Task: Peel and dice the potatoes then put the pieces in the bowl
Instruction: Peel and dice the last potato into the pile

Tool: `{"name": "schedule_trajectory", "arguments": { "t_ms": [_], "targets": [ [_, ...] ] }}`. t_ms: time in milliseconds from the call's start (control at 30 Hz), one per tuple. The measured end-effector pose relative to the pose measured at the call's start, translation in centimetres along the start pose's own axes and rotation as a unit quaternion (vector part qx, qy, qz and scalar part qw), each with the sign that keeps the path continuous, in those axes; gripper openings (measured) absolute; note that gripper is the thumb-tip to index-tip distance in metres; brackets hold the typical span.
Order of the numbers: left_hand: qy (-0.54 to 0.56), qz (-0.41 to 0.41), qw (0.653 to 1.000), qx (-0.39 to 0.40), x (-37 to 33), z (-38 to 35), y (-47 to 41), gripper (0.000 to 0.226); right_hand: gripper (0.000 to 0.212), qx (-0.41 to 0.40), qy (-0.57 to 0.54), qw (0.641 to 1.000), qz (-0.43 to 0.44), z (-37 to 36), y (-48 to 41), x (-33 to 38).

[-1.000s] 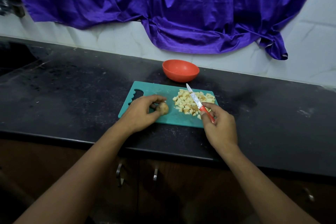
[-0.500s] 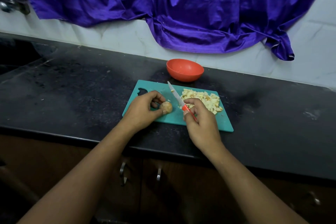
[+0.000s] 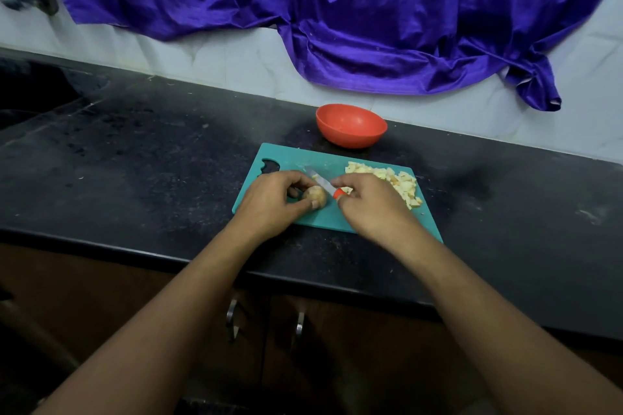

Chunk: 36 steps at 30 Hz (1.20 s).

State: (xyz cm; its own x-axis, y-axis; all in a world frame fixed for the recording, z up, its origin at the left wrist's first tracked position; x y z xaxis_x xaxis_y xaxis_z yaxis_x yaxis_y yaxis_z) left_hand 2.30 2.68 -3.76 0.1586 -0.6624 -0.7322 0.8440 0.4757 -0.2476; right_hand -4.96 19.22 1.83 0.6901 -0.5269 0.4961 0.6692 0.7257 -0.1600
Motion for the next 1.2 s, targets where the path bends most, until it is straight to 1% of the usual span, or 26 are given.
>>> {"name": "schedule_trajectory", "arguments": {
  "t_ms": [100,233,333,400,500,633,800,933,1067,1200],
  "targets": [
    [0.009,0.006,1.000,-0.006,0.0,0.1,0.2,0.025,0.026,0.051,0.061,0.997,-0.007,1.9,-0.9,2.0],
    [0.021,0.019,1.000,-0.011,0.0,0.1,0.4,0.028,0.028,0.102,0.096,0.990,-0.021,2.9,-1.5,3.9],
    [0.020,0.025,0.999,-0.016,-0.1,0.2,0.5,0.029,0.027,0.126,0.111,0.986,-0.020,2.9,-2.1,4.5],
    [0.015,0.024,0.999,-0.018,-0.2,0.3,0.6,0.029,0.021,0.141,0.120,0.983,-0.023,2.9,-2.4,4.8],
    [0.008,0.024,1.000,-0.015,-0.3,0.3,0.6,0.029,0.018,0.147,0.132,0.980,-0.014,2.9,-2.5,5.4],
    [0.015,0.026,0.999,-0.014,-0.5,0.4,0.7,0.029,0.017,0.119,0.150,0.981,0.003,2.4,-2.1,5.3],
    [0.021,0.024,0.999,-0.020,-0.5,0.4,0.7,0.025,0.029,0.041,0.130,0.991,0.007,0.8,1.0,3.8],
    [0.015,0.021,1.000,-0.017,-0.6,0.4,0.7,0.025,0.044,-0.017,0.166,0.985,0.033,-1.9,3.3,3.0],
    [0.011,0.021,0.999,-0.022,-0.7,0.3,0.7,0.025,0.057,-0.023,0.212,0.975,0.055,-3.2,3.8,2.9],
    [0.000,0.027,0.999,-0.031,-0.7,0.6,0.7,0.024,0.059,-0.004,0.236,0.969,0.074,-3.5,4.5,2.7]
  ]
}}
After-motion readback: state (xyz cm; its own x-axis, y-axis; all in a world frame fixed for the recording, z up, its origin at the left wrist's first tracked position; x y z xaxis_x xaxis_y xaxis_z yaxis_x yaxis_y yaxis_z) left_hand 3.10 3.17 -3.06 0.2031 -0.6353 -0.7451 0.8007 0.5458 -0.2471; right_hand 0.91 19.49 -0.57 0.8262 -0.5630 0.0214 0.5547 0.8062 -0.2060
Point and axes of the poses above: each hand's wrist, its own y-axis away from the middle knuckle, its own z-axis out of the back of the hand, x = y × z, the point moved 3 cm from there along -y, towards the middle knuckle, and after that the axes turned 8 degrees about z, right-handed, at the moved point
